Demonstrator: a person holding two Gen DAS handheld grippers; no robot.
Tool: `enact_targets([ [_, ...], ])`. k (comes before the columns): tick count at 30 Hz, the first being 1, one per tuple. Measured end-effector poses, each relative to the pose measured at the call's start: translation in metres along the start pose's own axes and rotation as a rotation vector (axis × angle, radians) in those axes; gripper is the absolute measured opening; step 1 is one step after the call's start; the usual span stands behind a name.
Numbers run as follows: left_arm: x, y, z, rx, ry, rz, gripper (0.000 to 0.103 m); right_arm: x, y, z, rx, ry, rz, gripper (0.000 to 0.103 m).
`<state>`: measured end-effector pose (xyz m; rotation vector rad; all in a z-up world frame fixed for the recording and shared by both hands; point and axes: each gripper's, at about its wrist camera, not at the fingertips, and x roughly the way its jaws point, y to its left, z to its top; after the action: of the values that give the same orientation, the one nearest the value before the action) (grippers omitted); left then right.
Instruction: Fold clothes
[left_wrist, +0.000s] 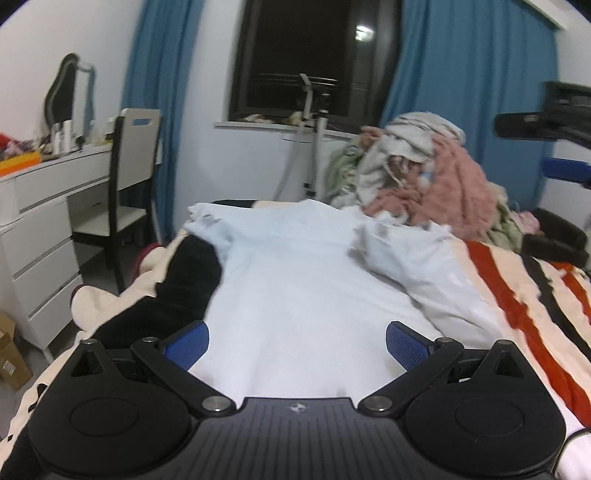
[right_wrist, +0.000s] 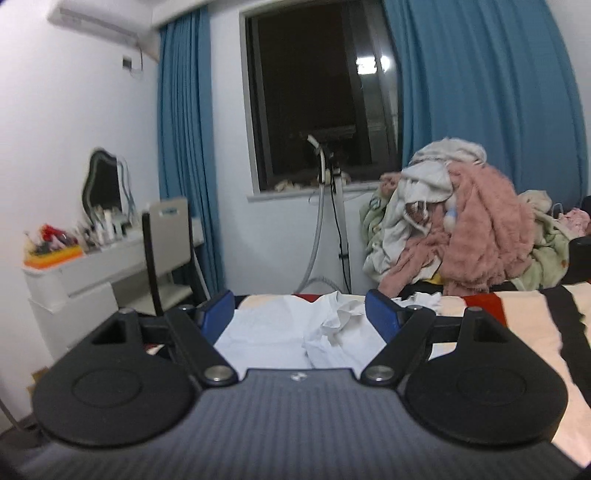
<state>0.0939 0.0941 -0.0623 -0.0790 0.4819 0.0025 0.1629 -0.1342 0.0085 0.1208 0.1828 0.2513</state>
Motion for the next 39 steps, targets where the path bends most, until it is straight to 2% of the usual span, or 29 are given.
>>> enact_targets([
  [5, -0.026, -0.013, -0.007, 0.016, 0.003, -0.053, 0.103, -0.078, -0.013, -0.028, 0.026, -0.014, -0.071, 0.079],
  [10, -0.039, -0.024, -0.015, 0.068, 0.003, -0.070, 0.103, -0.123, -0.021, -0.051, 0.069, -0.040, -0.110, 0.080],
  [14, -0.038, -0.033, -0.023, 0.105, 0.019, -0.058, 0.103, -0.132, -0.025, -0.060, 0.090, -0.029, -0.101, 0.080],
  [19, -0.022, -0.045, -0.033, 0.177, 0.032, -0.048, 0.103, -0.129, -0.035, -0.070, 0.062, 0.014, -0.150, 0.079],
  [23, -0.002, -0.052, -0.044, 0.231, 0.048, -0.035, 0.102, -0.138, -0.065, -0.060, 0.189, 0.005, -0.176, 0.079],
  [26, 0.006, -0.055, -0.050, 0.249, 0.080, -0.048, 0.101, -0.158, -0.093, -0.054, 0.231, -0.042, -0.251, 0.079],
  [30, 0.007, -0.064, -0.058, 0.290, 0.099, -0.102, 0.093, -0.181, -0.138, -0.052, 0.343, -0.079, -0.343, 0.081],
  [35, -0.003, -0.096, -0.064, 0.341, 0.107, -0.188, 0.080, -0.203, -0.182, -0.064, 0.521, -0.102, -0.348, 0.082],
  [39, -0.016, -0.142, -0.070, 0.396, 0.097, -0.280, 0.071, -0.207, -0.194, -0.075, 0.561, -0.107, -0.381, 0.082],
])
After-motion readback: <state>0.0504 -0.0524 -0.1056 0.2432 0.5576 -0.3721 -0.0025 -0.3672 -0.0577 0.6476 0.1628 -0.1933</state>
